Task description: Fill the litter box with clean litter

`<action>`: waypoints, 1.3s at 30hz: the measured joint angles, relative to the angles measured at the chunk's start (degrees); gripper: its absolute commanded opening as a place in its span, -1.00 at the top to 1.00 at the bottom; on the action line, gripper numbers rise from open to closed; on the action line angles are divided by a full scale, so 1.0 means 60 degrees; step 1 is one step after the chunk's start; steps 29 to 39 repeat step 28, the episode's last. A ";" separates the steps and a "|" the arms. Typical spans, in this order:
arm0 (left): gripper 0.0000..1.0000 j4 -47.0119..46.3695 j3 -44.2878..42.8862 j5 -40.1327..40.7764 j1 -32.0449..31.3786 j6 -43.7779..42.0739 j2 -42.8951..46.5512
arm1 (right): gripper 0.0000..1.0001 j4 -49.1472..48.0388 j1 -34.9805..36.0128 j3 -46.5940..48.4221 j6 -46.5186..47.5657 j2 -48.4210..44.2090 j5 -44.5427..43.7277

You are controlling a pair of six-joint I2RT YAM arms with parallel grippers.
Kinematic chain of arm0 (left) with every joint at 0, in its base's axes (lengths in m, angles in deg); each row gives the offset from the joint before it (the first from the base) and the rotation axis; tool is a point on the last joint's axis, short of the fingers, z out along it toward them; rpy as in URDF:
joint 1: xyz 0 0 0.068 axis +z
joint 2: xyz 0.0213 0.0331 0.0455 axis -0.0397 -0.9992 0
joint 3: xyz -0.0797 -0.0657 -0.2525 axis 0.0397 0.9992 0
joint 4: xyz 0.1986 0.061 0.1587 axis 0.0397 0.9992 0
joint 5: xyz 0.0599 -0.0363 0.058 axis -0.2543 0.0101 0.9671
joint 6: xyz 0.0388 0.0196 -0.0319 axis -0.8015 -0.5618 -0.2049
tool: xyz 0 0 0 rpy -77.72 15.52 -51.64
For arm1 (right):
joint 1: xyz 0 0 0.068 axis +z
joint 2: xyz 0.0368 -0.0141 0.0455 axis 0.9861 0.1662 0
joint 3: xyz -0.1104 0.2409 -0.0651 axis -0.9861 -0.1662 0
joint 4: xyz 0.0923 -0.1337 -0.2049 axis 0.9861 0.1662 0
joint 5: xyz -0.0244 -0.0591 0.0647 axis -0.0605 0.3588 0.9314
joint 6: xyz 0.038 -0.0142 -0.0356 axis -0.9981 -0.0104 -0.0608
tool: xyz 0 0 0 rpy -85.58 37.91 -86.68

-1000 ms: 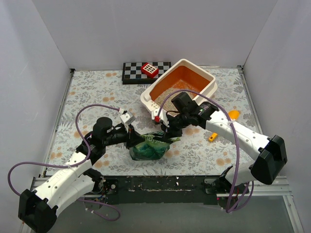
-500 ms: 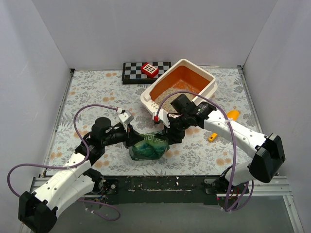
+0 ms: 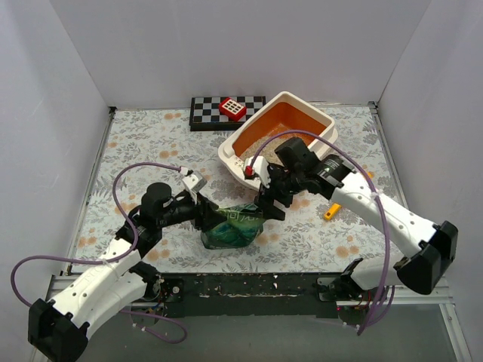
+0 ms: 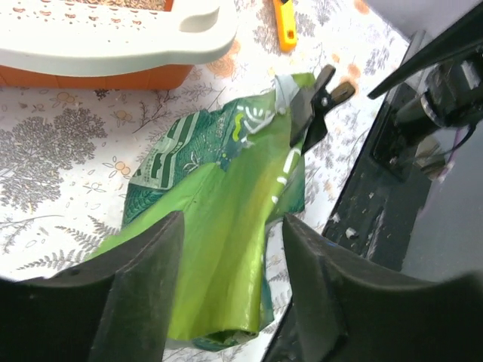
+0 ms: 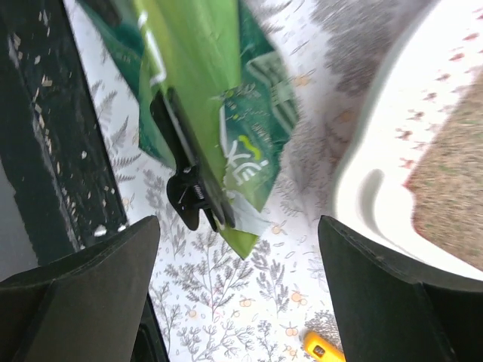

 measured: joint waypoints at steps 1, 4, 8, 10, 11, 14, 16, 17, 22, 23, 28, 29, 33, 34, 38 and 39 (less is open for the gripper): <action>-0.52 0.0015 -0.0011 0.0076 0.0000 0.0033 0.0044 | -0.86 -0.0062 0.0000 0.0091 -0.0182 -0.0219 -0.0124; -0.96 0.0117 -0.0171 0.0295 0.0000 0.0087 0.0204 | -0.88 -0.0525 -0.0029 0.0233 -0.0903 -0.0900 -0.0645; -0.96 0.0612 -0.1275 0.0652 0.0000 0.0120 0.0142 | -0.89 -0.1045 -0.0051 0.0528 -0.2259 -0.1708 -0.1596; -0.96 0.0860 -0.2266 0.0907 -0.0004 0.0051 -0.0113 | -0.90 -0.1096 -0.0087 0.0874 -0.2809 -0.1912 -0.1956; -0.96 0.1002 -0.2820 0.1031 0.0000 0.0007 -0.0288 | -0.90 -0.1129 -0.0091 0.1064 -0.3104 -0.1985 -0.2142; -0.96 0.1362 -0.4353 0.1523 0.0000 -0.0011 -0.0929 | -0.92 -0.1297 -0.0095 0.1257 -0.3916 -0.2215 -0.2769; -0.96 0.1763 -0.5300 0.1923 0.0000 0.0113 -0.1475 | -0.92 -0.1362 -0.0091 0.1191 -0.4696 -0.2441 -0.3410; -0.96 0.1974 -0.5727 0.2113 0.0000 0.0237 -0.1767 | -0.93 -0.1421 -0.0095 0.1100 -0.5031 -0.2568 -0.3727; -0.96 0.2783 -0.6743 0.2787 0.0007 0.0922 -0.2903 | -0.93 -0.1647 -0.0102 0.0437 -0.6229 -0.3271 -0.5096; -0.96 0.2871 -0.6703 0.2885 0.0011 0.1053 -0.2958 | -0.94 -0.1687 -0.0102 0.0350 -0.6309 -0.3373 -0.5227; -0.96 0.2703 -0.6011 0.3238 0.0036 0.1577 -0.2590 | -0.96 -0.1698 -0.0102 0.0262 -0.6543 -0.3745 -0.5504; -0.96 0.2703 -0.6011 0.3238 0.0036 0.1577 -0.2590 | -0.96 -0.1698 -0.0102 0.0262 -0.6543 -0.3745 -0.5504; -0.96 0.2703 -0.6011 0.3238 0.0036 0.1577 -0.2590 | -0.96 -0.1698 -0.0102 0.0262 -0.6543 -0.3745 -0.5504; -0.96 0.2703 -0.6011 0.3238 0.0036 0.1577 -0.2590 | -0.96 -0.1698 -0.0102 0.0262 -0.6543 -0.3745 -0.5504; -0.96 0.2703 -0.6011 0.3238 0.0036 0.1577 -0.2590 | -0.96 -0.1698 -0.0102 0.0262 -0.6543 -0.3745 -0.5504; -0.96 0.2703 -0.6011 0.3238 0.0036 0.1577 -0.2590 | -0.96 -0.1698 -0.0102 0.0262 -0.6543 -0.3745 -0.5504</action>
